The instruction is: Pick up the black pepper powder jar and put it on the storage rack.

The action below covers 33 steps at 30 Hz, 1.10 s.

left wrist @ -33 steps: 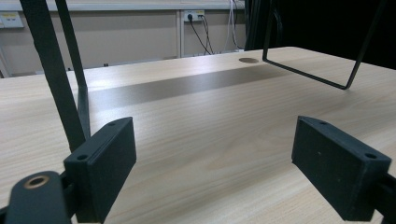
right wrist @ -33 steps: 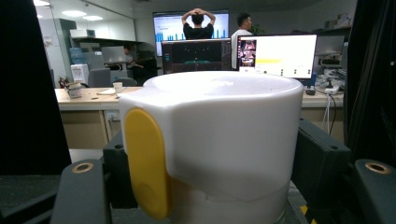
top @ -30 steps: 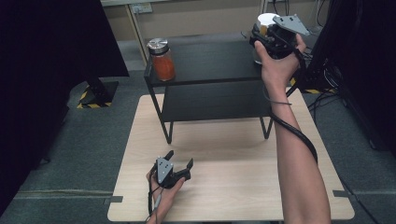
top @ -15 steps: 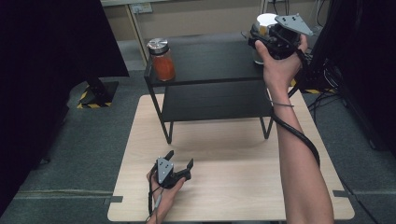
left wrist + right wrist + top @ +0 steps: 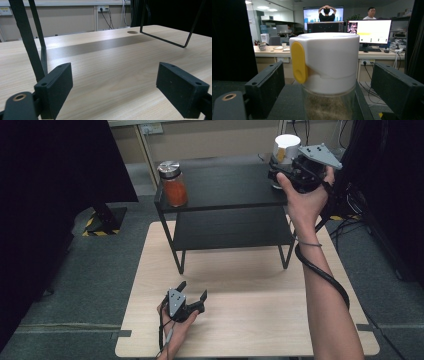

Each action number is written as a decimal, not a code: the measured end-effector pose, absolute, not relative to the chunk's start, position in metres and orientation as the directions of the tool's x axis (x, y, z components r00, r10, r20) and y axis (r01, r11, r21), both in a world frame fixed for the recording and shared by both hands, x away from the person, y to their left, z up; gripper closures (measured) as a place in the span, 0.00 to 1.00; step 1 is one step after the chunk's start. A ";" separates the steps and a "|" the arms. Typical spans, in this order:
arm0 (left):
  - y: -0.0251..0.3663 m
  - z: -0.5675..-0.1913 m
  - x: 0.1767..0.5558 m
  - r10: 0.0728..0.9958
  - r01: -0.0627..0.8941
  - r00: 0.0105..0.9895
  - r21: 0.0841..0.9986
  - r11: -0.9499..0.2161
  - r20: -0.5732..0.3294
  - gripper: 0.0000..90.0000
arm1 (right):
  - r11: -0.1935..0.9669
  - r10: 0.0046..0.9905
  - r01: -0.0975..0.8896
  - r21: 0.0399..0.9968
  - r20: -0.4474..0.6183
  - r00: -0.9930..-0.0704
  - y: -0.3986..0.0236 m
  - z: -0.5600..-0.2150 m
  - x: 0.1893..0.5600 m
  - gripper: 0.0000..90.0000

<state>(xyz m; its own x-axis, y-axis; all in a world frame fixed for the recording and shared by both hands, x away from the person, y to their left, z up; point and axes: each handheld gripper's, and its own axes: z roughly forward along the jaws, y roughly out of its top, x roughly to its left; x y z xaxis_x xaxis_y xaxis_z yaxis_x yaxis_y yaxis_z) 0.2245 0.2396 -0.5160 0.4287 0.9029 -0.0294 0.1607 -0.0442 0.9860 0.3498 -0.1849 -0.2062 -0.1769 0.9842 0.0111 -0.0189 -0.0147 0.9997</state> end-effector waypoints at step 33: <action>0.239 -0.516 0.224 0.904 0.161 0.427 0.986 -0.045 -0.029 0.15 | 0.003 0.953 -0.046 0.999 -0.017 -0.303 -0.211 -0.279 0.279 0.13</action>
<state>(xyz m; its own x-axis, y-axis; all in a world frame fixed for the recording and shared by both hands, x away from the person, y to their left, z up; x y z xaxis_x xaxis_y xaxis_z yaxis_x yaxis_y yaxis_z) 0.2243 0.2391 -0.5159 0.4267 0.9039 -0.0290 0.1612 -0.0445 0.9859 0.2791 -0.2113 -0.2794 -0.3031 0.9528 -0.0172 -0.0465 0.0033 0.9989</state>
